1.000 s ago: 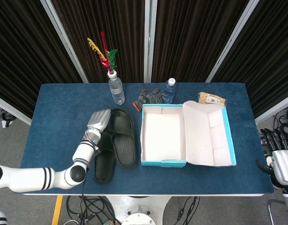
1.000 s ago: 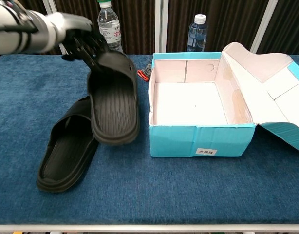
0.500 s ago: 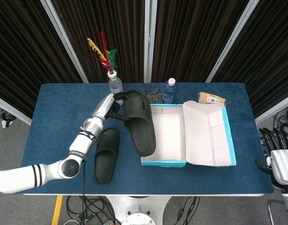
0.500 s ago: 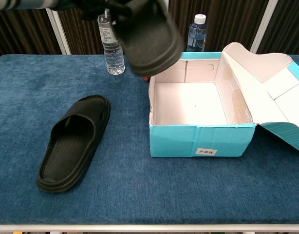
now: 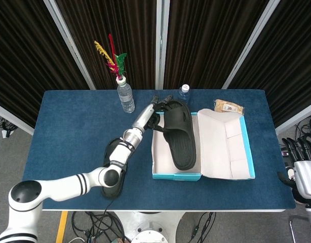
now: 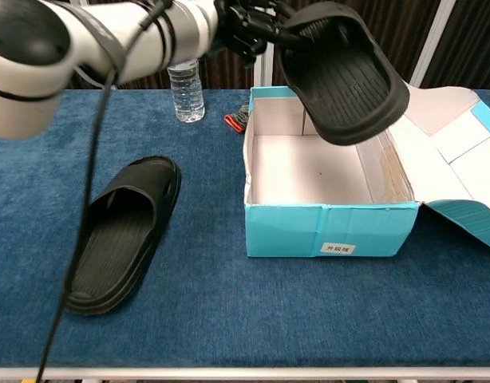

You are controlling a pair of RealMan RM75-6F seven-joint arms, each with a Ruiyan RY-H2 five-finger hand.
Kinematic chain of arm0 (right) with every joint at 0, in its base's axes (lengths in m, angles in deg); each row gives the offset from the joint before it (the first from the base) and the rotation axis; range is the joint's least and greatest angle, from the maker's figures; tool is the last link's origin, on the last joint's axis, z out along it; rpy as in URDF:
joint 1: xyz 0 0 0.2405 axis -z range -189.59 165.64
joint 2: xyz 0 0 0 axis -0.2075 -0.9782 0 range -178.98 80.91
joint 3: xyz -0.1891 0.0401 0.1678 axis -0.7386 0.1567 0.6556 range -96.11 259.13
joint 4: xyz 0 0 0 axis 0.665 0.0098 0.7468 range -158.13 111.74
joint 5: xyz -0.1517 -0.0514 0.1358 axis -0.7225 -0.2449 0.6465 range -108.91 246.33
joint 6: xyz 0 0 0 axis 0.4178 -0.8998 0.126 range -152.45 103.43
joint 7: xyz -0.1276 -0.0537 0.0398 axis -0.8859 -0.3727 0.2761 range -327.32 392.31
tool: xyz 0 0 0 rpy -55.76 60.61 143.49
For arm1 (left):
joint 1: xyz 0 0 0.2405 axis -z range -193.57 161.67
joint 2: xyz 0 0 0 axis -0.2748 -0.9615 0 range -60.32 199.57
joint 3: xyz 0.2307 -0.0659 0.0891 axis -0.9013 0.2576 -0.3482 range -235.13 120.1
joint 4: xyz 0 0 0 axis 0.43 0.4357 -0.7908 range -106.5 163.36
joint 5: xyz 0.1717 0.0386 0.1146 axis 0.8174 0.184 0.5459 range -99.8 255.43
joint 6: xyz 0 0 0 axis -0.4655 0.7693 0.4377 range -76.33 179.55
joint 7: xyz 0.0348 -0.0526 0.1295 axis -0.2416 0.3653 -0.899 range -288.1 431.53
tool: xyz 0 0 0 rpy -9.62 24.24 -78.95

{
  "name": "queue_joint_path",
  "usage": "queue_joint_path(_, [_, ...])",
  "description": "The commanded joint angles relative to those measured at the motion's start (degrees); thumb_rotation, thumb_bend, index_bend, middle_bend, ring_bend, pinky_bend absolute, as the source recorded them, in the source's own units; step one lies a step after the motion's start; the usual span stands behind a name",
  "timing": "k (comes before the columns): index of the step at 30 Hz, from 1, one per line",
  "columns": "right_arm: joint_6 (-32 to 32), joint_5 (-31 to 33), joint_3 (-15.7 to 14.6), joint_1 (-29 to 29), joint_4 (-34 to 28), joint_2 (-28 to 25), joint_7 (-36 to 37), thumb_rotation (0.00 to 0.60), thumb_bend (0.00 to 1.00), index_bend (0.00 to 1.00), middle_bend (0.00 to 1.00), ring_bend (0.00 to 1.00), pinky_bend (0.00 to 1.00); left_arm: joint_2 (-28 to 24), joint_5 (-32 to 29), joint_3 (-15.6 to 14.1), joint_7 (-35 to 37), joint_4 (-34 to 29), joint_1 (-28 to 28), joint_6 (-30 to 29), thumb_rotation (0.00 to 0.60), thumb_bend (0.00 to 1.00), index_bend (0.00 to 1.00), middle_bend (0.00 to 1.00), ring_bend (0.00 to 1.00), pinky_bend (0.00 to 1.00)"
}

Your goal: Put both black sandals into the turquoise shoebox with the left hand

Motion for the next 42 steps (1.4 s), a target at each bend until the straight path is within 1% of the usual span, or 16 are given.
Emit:
queue_joint_path(1, [-0.2,0.4,0.1,0.0,-0.2,-0.1,-0.2,0.6,0.1,0.03,0.08,0.0,0.06,4.9,1.0,0.9,2.8,5.9,3.1,1.2,0.6,0.0,0.48,0.51,0.78,0.78])
queue_joint_path(3, [-0.2,0.5,0.1,0.0,-0.3,-0.2,-0.3,0.6,0.1,0.03,0.08,0.0,0.06,6.3,1.5,1.1,3.1,8.0,4.1,1.5,0.6,0.0,0.48,0.51,0.78,0.78])
queue_joint_path(7, [-0.3,0.8,0.2,0.0,-0.5,-0.4,-0.5,0.6,0.1,0.03,0.08,0.0,0.06,10.0,5.0,0.0,2.9,14.6,6.4,0.8,0.6,0.0,0.48,0.51,0.78,0.77])
queue_joint_path(13, [-0.3,1.4,0.3,0.1,-0.8,-0.7,-0.7,0.6,0.1,0.03,0.08,0.0,0.06,14.2,7.8,-0.9,5.0,23.5,8.8,3.0,0.6,0.0,0.48,0.51,0.78,0.76])
queue_joint_path(22, [-0.4,1.8,0.4,0.2,-1.2,-1.0,-1.2,0.6,0.1,0.03,0.08,0.0,0.06,19.6,8.7,0.9,10.2,32.5,11.4,6.1,0.6,0.0,0.48,0.51,0.78,0.76])
queue_joint_path(26, [-0.4,2.2,0.4,0.4,-1.3,-1.1,-1.3,0.6,0.1,0.03,0.09,0.0,0.06,21.3,9.5,1.1,11.6,35.8,12.3,7.0,0.6,0.0,0.48,0.51,0.78,0.75])
queue_joint_path(30, [-0.4,2.2,0.4,0.4,-1.3,-1.0,-1.2,0.6,0.1,0.03,0.09,0.0,0.06,22.7,10.6,0.7,12.1,38.9,12.9,7.9,0.6,0.0,0.48,0.51,0.77,0.75])
queue_joint_path(33, [-0.5,2.3,0.4,0.4,-1.3,-1.1,-1.3,0.6,0.1,0.03,0.09,0.0,0.06,23.8,11.1,0.2,11.3,41.0,13.3,7.7,0.6,0.0,0.47,0.5,0.74,0.72])
queue_joint_path(34, [-0.4,2.3,0.4,0.4,-1.4,-1.2,-1.3,0.6,0.1,0.03,0.09,0.0,0.06,24.3,11.4,0.0,10.8,41.8,13.3,7.5,0.6,0.0,0.45,0.48,0.72,0.69])
queue_joint_path(38, [-0.1,2.1,0.4,0.5,-1.5,-1.3,-1.4,0.6,0.1,0.03,0.09,0.0,0.06,25.2,12.3,-1.0,9.3,43.4,13.5,7.5,0.6,0.0,0.38,0.42,0.64,0.65])
queue_joint_path(42, [0.0,2.0,0.4,0.6,-1.7,-1.3,-1.4,0.6,0.1,0.03,0.09,0.0,0.06,25.9,13.4,-2.3,7.1,44.5,13.2,7.5,0.6,0.0,0.37,0.42,0.62,0.64])
